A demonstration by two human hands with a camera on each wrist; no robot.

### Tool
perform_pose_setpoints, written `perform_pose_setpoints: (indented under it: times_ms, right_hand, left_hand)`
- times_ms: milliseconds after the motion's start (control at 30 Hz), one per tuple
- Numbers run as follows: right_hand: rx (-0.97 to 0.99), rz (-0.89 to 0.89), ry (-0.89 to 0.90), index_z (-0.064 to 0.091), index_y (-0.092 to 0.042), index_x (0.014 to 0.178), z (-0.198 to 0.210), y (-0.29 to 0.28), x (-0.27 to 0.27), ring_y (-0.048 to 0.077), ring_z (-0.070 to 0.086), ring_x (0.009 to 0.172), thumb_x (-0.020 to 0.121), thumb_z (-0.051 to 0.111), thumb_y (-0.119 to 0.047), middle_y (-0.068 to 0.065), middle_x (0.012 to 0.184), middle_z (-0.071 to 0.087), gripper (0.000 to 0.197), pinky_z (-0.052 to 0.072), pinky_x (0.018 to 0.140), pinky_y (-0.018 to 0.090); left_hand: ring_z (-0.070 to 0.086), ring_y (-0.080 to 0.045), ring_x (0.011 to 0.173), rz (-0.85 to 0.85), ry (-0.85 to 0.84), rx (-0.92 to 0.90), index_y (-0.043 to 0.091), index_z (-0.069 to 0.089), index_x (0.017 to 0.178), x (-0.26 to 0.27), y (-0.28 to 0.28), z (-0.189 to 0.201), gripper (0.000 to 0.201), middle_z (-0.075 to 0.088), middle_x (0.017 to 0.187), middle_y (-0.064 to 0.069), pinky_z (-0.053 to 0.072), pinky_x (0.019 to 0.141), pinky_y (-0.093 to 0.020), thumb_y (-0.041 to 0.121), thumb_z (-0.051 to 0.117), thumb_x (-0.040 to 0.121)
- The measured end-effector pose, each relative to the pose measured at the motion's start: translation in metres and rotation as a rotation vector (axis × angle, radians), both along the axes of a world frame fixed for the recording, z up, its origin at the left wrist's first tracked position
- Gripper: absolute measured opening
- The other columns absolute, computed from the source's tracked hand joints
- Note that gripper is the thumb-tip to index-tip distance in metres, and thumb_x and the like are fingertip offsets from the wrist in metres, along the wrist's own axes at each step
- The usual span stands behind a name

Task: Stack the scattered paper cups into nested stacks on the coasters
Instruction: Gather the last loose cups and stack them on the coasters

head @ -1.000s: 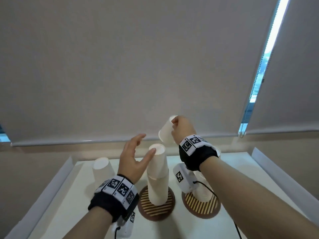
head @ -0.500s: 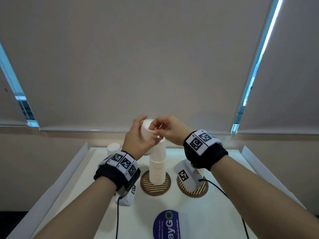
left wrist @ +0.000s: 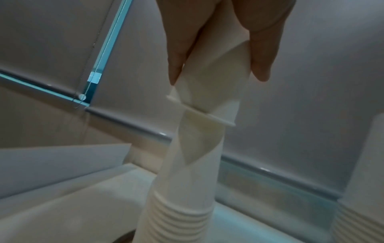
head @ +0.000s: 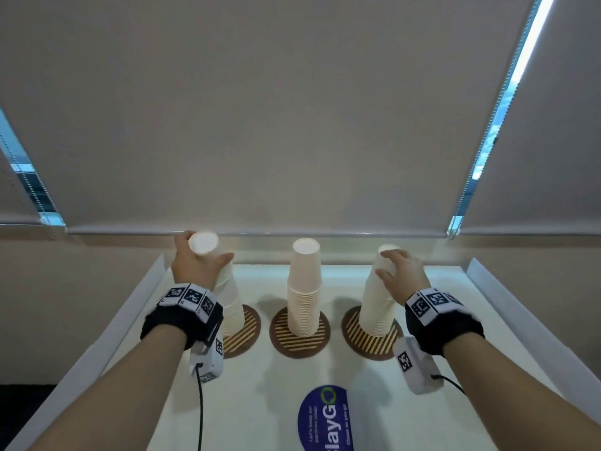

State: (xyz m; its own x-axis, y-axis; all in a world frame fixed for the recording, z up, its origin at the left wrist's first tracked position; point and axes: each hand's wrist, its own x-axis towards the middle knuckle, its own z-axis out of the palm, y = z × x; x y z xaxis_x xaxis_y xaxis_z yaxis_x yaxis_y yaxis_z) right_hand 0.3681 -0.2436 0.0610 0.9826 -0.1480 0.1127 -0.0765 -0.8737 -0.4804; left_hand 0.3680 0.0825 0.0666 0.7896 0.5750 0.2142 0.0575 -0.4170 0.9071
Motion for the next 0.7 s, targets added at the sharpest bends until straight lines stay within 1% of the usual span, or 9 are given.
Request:
perform_pose_setpoints:
  times_ms: [67, 133, 233, 300, 400, 467, 533, 600, 700]
  right_hand:
    - [-0.017, -0.023, -0.072, 0.052, -0.013, 0.132, -0.002, 0.001, 0.004, 0.024, 0.036, 0.131, 0.096, 0.047, -0.013, 0.006, 0.141, 0.045, 0.036, 0.034, 0.105, 0.034]
    - [-0.036, -0.047, -0.106, 0.057, -0.013, 0.127, -0.002, 0.001, 0.006, 0.024, 0.039, 0.127, 0.096, 0.045, -0.010, 0.007, 0.134, 0.051, 0.034, 0.035, 0.103, 0.034]
    - [-0.088, -0.089, -0.141, 0.060, -0.015, 0.123, -0.004, 0.003, 0.005, 0.025, 0.045, 0.120, 0.096, 0.046, -0.015, 0.006, 0.126, 0.057, 0.031, 0.038, 0.098, 0.037]
    - [-0.112, -0.127, -0.175, 0.061, -0.016, 0.120, -0.007, 0.005, 0.003, 0.025, 0.046, 0.117, 0.095, 0.045, -0.018, 0.005, 0.123, 0.059, 0.030, 0.038, 0.096, 0.037]
    - [-0.113, -0.151, -0.215, 0.061, -0.015, 0.120, -0.012, 0.010, 0.001, 0.024, 0.046, 0.117, 0.094, 0.044, -0.017, 0.005, 0.122, 0.059, 0.032, 0.037, 0.096, 0.038]
    - [-0.114, -0.164, -0.227, 0.061, -0.015, 0.120, -0.015, 0.011, 0.004, 0.023, 0.046, 0.117, 0.092, 0.044, -0.017, 0.004, 0.122, 0.060, 0.033, 0.037, 0.095, 0.038]
    - [-0.113, -0.184, -0.235, 0.062, -0.015, 0.118, -0.017, 0.012, 0.006, 0.023, 0.046, 0.118, 0.090, 0.045, -0.016, 0.003, 0.122, 0.060, 0.032, 0.037, 0.095, 0.038]
    - [-0.120, -0.197, -0.228, 0.061, -0.014, 0.117, -0.018, 0.013, 0.007, 0.023, 0.046, 0.118, 0.090, 0.046, -0.016, 0.003, 0.123, 0.059, 0.031, 0.036, 0.094, 0.038]
    - [-0.139, -0.186, -0.203, 0.058, -0.014, 0.121, -0.018, 0.014, 0.006, 0.024, 0.045, 0.119, 0.089, 0.047, -0.014, 0.004, 0.126, 0.057, 0.034, 0.036, 0.094, 0.038]
  left_hand:
    - [0.054, -0.037, 0.111, 0.022, 0.045, -0.016, 0.013, 0.042, 0.124, 0.003, 0.001, -0.014, 0.069, 0.057, 0.121, -0.017, 0.045, 0.093, -0.042, 0.018, 0.083, 0.068]
    - [0.055, -0.037, 0.110, 0.016, 0.082, -0.005, 0.014, 0.043, 0.123, 0.006, 0.001, -0.025, 0.068, 0.058, 0.120, -0.017, 0.046, 0.092, -0.042, 0.020, 0.083, 0.068]
    - [0.055, -0.037, 0.111, -0.018, 0.149, 0.073, 0.011, 0.045, 0.126, 0.017, 0.004, -0.027, 0.069, 0.057, 0.121, -0.018, 0.045, 0.093, -0.041, 0.018, 0.082, 0.068]
    - [0.054, -0.037, 0.113, -0.096, 0.253, 0.150, 0.010, 0.043, 0.128, 0.026, 0.008, -0.029, 0.074, 0.057, 0.123, -0.018, 0.044, 0.093, -0.040, 0.017, 0.084, 0.067]
    - [0.057, -0.039, 0.108, -0.185, 0.387, 0.245, 0.008, 0.042, 0.128, 0.032, 0.012, -0.042, 0.081, 0.058, 0.117, -0.019, 0.047, 0.090, -0.041, 0.024, 0.087, 0.063]
    - [0.057, -0.041, 0.108, -0.151, 0.389, 0.252, 0.008, 0.041, 0.128, 0.032, 0.011, -0.051, 0.082, 0.059, 0.117, -0.021, 0.048, 0.091, -0.042, 0.024, 0.087, 0.062]
    - [0.054, -0.041, 0.112, -0.122, 0.362, 0.252, 0.008, 0.040, 0.129, 0.033, 0.010, -0.056, 0.083, 0.057, 0.121, -0.022, 0.045, 0.094, -0.043, 0.022, 0.087, 0.063]
    - [0.048, -0.040, 0.119, -0.117, 0.357, 0.246, 0.010, 0.037, 0.133, 0.033, 0.008, -0.054, 0.087, 0.050, 0.128, -0.023, 0.041, 0.098, -0.046, 0.022, 0.087, 0.062]
    - [0.037, -0.038, 0.130, -0.104, 0.321, 0.245, 0.015, 0.030, 0.139, 0.030, 0.005, -0.051, 0.097, 0.037, 0.140, -0.019, 0.037, 0.103, -0.050, 0.029, 0.087, 0.062]
